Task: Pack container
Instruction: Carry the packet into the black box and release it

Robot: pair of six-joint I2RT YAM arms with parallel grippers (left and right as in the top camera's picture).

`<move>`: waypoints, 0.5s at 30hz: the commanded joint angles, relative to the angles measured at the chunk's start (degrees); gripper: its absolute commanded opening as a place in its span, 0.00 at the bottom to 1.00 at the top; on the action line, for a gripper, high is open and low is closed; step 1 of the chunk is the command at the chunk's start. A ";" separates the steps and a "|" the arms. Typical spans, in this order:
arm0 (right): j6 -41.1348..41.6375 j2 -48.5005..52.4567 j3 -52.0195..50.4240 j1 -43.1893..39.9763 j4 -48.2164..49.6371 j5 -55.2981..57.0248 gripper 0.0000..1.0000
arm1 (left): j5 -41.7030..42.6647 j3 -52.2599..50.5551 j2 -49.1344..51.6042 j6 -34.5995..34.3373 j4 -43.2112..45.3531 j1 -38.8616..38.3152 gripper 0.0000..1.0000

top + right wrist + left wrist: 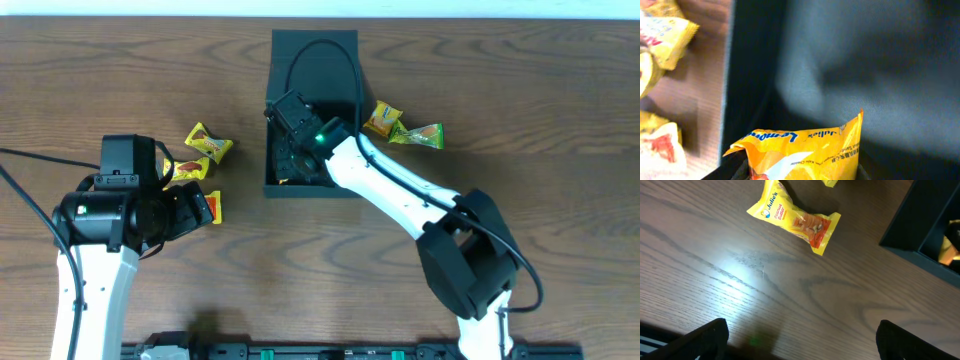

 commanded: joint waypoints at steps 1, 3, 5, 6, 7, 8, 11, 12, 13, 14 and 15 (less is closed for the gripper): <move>6.69 2.03 0.94 0.37 0.46 1.07 0.46 | -1.07 0.39 0.09 0.02 -0.15 0.13 0.95; 7.61 2.78 0.94 0.37 1.18 0.04 0.46 | -1.05 0.39 0.09 0.02 -0.17 0.13 0.95; 7.61 3.19 0.94 0.37 1.77 -1.16 0.46 | -1.07 0.39 0.09 0.02 -0.17 0.13 0.96; 7.82 3.26 0.94 0.37 1.92 -1.27 0.46 | -1.05 0.39 0.09 0.02 -0.17 0.13 0.96; 8.20 3.28 0.94 0.39 1.97 -1.27 0.46 | -1.05 0.39 0.09 0.02 -0.20 0.13 0.95; 8.87 3.34 0.94 0.37 2.05 -1.27 0.46 | -1.05 0.39 0.09 0.02 -0.20 0.13 0.95; 10.43 3.37 0.94 0.39 2.67 -1.29 0.46 | -1.07 0.39 0.09 0.02 -0.20 0.13 0.95; 10.88 3.37 0.94 0.42 2.86 -1.29 0.45 | -1.05 0.39 0.09 0.02 -0.20 0.13 0.96; 11.54 3.37 0.94 0.44 2.89 -1.29 0.45 | -1.07 0.39 0.09 0.02 -0.22 0.13 0.95; 12.13 3.37 0.94 0.44 2.89 -1.29 0.45 | -1.07 0.39 0.09 0.02 -0.22 0.13 0.95; 12.31 3.45 0.94 0.44 2.86 -1.38 0.45 | -1.05 0.39 0.09 0.02 -0.24 0.13 0.95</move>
